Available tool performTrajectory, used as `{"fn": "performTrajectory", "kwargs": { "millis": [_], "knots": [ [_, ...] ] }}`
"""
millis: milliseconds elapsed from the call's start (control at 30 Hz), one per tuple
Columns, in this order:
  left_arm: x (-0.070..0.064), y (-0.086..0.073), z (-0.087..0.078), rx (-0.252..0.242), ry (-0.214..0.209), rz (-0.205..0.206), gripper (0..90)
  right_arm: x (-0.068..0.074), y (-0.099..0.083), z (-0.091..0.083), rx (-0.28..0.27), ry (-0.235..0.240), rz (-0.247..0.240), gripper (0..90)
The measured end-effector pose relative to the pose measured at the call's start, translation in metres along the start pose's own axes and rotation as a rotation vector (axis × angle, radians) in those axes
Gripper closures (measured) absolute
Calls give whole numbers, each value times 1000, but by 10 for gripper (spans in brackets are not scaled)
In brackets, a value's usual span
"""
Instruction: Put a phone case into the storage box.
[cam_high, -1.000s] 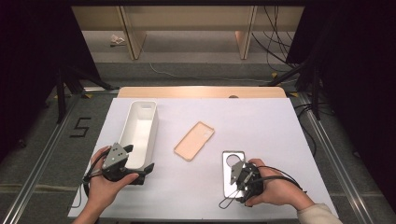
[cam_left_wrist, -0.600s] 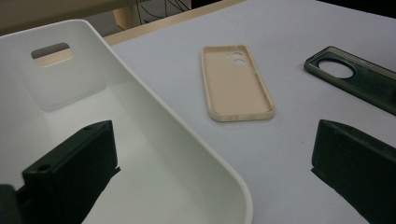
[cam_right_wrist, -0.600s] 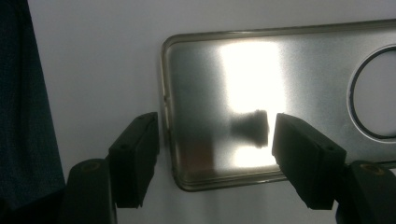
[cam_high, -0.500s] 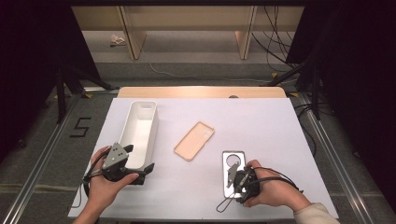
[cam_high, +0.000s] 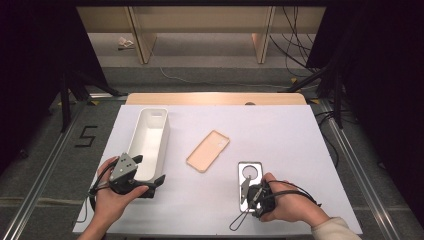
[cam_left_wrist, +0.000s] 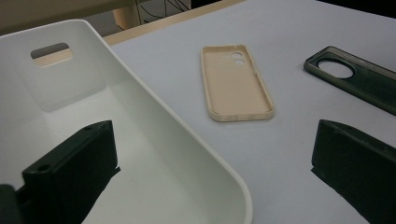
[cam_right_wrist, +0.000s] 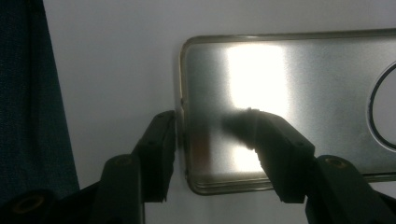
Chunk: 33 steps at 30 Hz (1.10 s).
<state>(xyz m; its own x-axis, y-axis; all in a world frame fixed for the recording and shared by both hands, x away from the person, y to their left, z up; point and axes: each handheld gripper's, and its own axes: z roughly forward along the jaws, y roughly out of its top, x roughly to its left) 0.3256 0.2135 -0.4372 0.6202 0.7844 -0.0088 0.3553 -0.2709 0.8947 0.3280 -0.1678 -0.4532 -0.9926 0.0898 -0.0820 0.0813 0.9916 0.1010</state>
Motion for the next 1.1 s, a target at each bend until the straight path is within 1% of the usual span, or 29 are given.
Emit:
{"fn": "performTrajectory", "kwargs": {
  "millis": [100, 267, 300, 333, 367, 467, 533, 567, 600, 733, 800, 900, 1000, 1033, 1100],
  "knots": [
    [0, 0, 0, 0, -1, 1, 0, 1, 1, -1, 7, 13, -2, 576],
    [0, 0, 0, 0, 0, 1, 0, 4, 2, -1, 13, 16, 4, 649],
    [0, 0, 0, 0, -1, 1, 0, 3, 2, -1, 14, 10, -10, 660],
    [0, 0, 0, 0, -1, 1, 0, 4, 3, -2, 24, 6, -6, 671],
    [0, 0, 0, 0, -1, 1, 0, 5, 3, -1, 18, 8, -7, 679],
    [0, 0, 0, 0, -1, 1, 0, 8, 5, -1, 34, -1, -12, 709],
    [0, 0, 0, 0, -1, 1, 0, 9, 8, -2, 59, -8, -13, 733],
    [0, 0, 0, 0, -1, 1, 0, 10, 8, -1, 55, -13, -21, 752],
    [0, 0, 0, 0, 0, 1, 0, 11, 9, -1, 64, -14, -26, 770],
    [-1, 0, 0, 0, -1, -1, 0, 14, 11, -1, 79, -16, -52, 820],
    [0, 0, 0, 0, 0, 2, 0, 15, 12, -1, 78, -11, -52, 856],
    [-1, 0, 0, 0, -1, 2, 0, 15, 13, -1, 89, -9, -65, 875],
    [-1, 0, 0, 0, -1, 2, 0, 15, 13, -1, 87, -5, -62, 881],
    [-1, 0, 0, 0, -1, 2, 0, 16, 13, -1, 83, -3, -53, 882],
    [-1, 0, 0, 0, -1, 2, 0, 15, 13, -1, 79, -3, -56, 885]
  ]
}}
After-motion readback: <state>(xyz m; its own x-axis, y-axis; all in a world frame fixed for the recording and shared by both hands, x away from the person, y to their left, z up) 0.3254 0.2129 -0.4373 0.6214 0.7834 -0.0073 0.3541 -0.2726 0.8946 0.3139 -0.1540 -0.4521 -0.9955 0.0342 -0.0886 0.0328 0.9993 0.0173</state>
